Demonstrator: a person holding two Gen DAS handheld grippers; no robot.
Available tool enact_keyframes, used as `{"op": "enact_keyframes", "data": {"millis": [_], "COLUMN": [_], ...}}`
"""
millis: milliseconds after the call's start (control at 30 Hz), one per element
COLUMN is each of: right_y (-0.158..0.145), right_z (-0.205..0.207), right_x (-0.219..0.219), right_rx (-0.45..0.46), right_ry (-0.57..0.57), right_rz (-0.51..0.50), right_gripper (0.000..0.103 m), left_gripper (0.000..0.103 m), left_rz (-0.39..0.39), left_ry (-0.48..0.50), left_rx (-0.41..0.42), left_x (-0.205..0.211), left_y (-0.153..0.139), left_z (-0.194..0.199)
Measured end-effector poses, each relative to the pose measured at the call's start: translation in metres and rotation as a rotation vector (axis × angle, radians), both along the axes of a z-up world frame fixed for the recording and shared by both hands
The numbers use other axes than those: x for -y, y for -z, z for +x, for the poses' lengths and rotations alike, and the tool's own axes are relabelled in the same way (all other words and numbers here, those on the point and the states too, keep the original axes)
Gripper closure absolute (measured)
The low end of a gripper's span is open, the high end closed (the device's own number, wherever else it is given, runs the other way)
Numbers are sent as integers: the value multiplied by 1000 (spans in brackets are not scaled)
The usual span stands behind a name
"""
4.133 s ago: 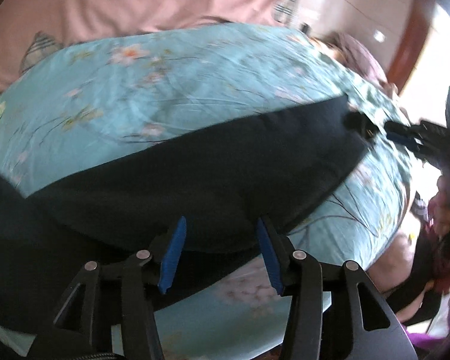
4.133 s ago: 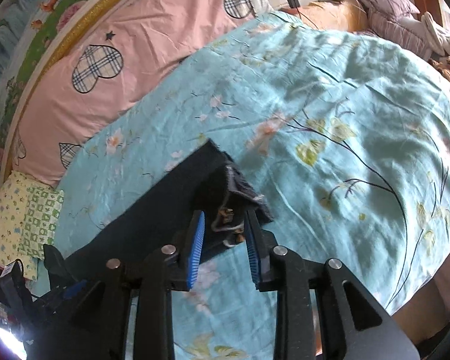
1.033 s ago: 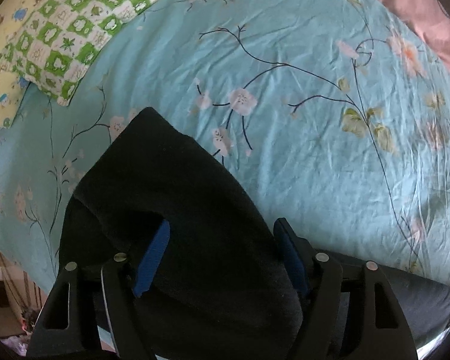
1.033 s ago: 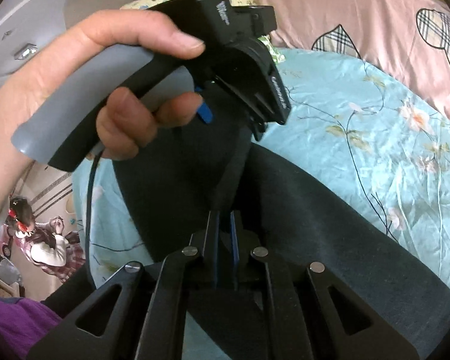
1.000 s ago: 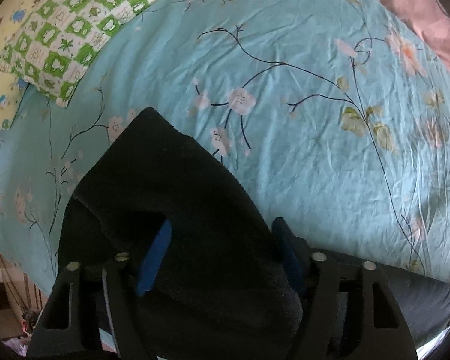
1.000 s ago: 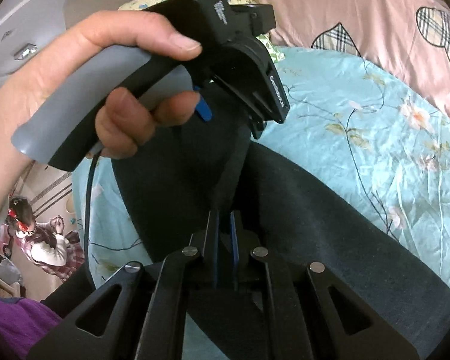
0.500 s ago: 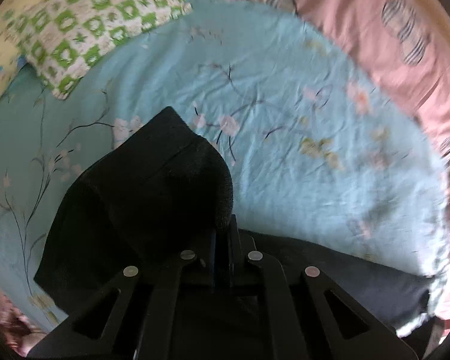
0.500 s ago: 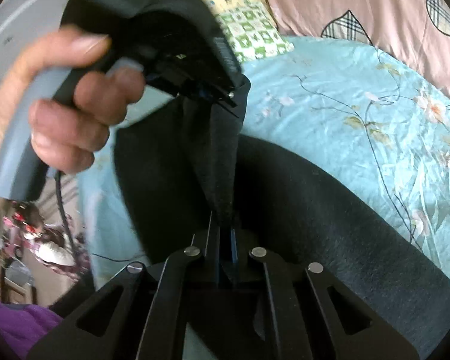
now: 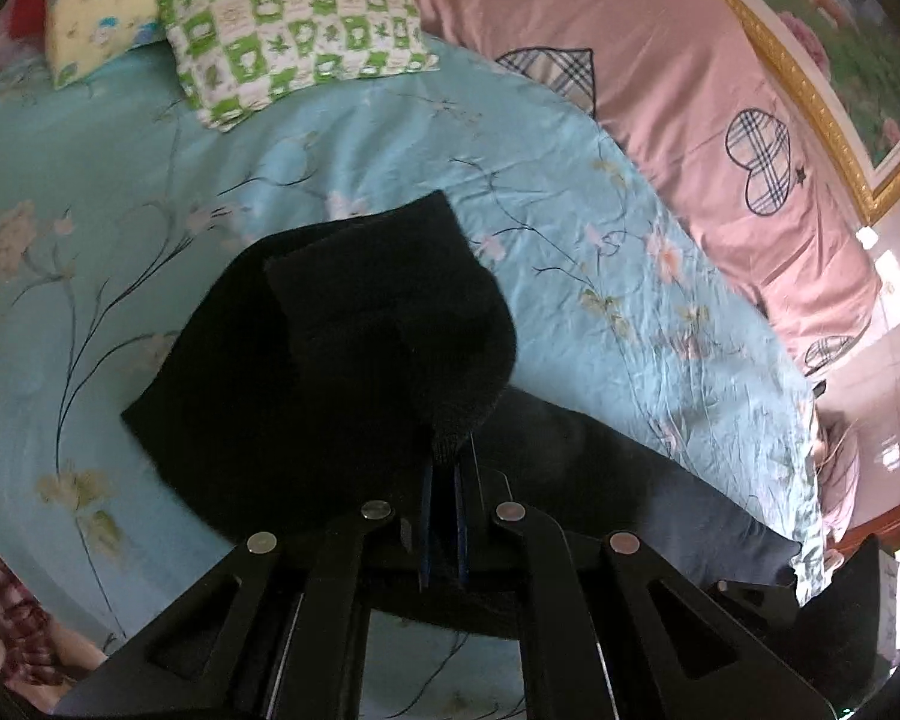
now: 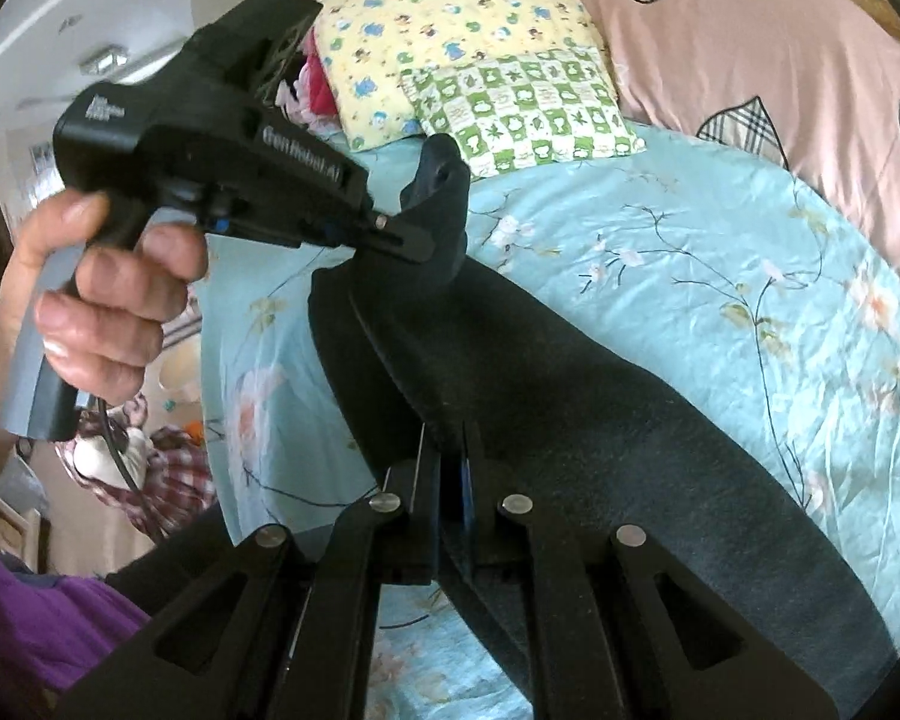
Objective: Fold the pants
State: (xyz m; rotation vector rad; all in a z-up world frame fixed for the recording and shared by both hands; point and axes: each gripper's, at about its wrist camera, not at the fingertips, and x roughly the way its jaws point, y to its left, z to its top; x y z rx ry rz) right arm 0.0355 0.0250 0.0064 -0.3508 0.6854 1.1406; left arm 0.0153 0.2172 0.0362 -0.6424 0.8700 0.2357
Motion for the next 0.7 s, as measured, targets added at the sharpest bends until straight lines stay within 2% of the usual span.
{"op": "enact_keyframes", "data": {"millis": [300,700], "right_y": [13,33], "right_z": [-25,-28], "right_x": [-24,-38], "right_rx": [90,72], "right_ry": [-37,-31], "right_rz": [-131,-209], "right_gripper": [97,97], "left_gripper": [99,97], "left_rz": [-98,-176], "left_ry": [-97,-107], "left_rx": [47,30], "left_x": [-37,-51], "left_y": [32,68], "left_z": [-32,-55]}}
